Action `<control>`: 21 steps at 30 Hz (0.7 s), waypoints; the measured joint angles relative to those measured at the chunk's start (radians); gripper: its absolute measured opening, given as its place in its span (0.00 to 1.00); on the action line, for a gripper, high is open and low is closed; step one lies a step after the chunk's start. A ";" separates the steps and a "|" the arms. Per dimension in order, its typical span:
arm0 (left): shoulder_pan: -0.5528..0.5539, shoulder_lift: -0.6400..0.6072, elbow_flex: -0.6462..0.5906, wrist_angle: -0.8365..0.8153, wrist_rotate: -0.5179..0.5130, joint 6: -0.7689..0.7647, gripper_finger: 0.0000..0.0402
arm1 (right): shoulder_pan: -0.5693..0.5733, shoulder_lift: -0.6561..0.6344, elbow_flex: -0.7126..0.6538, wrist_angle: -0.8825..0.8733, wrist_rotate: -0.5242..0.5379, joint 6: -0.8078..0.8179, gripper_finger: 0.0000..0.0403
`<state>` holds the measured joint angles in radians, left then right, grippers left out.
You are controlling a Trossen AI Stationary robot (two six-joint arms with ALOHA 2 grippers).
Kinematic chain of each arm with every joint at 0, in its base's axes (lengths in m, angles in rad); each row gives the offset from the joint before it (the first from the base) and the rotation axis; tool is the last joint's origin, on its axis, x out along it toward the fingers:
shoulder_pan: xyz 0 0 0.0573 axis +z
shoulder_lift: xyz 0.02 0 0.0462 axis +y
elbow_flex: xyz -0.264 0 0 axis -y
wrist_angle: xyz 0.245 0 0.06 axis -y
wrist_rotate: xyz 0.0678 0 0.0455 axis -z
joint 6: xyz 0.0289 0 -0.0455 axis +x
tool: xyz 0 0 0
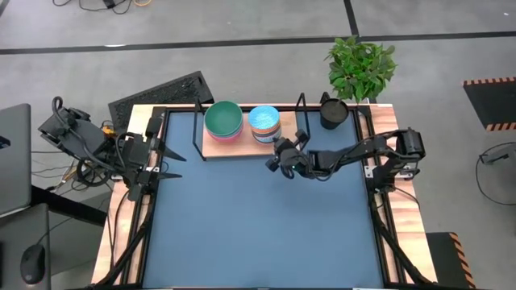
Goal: Place and stack bowls onto a shelf
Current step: Adjust the stacked bowls on the shelf, then return to Home Position
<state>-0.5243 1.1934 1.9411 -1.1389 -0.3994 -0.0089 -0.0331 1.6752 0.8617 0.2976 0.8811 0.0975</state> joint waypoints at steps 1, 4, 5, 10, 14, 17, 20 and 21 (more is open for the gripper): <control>0.000 0.000 0.000 0.000 0.000 0.000 0.40 | -0.003 0.000 0.000 0.000 -0.010 0.002 0.04; 0.000 0.000 0.000 0.000 0.000 0.000 0.40 | -0.011 0.019 0.000 0.005 -0.027 0.008 0.04; 0.000 0.000 0.000 0.000 0.000 0.000 0.40 | -0.013 0.027 0.000 0.001 -0.029 0.008 0.04; 0.000 0.000 0.000 0.000 0.000 0.000 0.40 | -0.012 0.077 -0.001 0.001 -0.046 0.041 0.04; 0.000 0.000 0.000 0.000 0.001 0.000 0.40 | 0.008 0.079 -0.001 0.006 -0.044 0.040 0.04; 0.000 0.000 0.000 0.000 0.001 -0.001 0.40 | 0.025 0.064 0.003 -0.007 -0.035 0.025 0.04; 0.000 0.000 0.000 -0.001 0.001 -0.012 0.40 | 0.044 0.055 0.027 0.010 -0.025 0.002 0.04; 0.000 0.001 0.000 -0.001 0.001 -0.016 0.40 | 0.052 0.047 0.028 0.000 -0.012 -0.012 0.04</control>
<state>-0.5242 1.1943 1.9411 -1.1400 -0.3988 -0.0247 0.0192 1.7226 0.8898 0.2973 0.8692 0.0851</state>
